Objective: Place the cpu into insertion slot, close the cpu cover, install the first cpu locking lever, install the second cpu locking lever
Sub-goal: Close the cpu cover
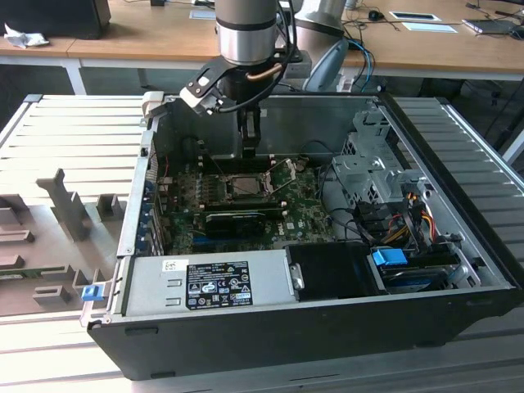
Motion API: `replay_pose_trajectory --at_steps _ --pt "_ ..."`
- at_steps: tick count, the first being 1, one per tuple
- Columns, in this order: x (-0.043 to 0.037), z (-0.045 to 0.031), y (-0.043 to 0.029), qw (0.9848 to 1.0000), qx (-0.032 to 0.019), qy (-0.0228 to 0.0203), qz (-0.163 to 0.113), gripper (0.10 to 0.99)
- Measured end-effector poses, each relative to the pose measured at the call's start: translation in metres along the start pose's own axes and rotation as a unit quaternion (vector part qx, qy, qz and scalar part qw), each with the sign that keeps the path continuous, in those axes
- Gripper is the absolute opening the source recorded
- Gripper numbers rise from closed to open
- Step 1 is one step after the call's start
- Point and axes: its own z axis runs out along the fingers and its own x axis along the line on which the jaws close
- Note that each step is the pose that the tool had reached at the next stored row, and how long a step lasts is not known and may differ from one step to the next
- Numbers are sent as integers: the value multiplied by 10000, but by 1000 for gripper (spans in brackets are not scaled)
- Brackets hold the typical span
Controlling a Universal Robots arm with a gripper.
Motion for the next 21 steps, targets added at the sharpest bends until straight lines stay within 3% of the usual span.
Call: replay_pose_trajectory --at_steps 11,21 --pt "2 -68 15 10000 -1 -4 0 106" --pt "3 -63 139 10000 3 -5 0 106"
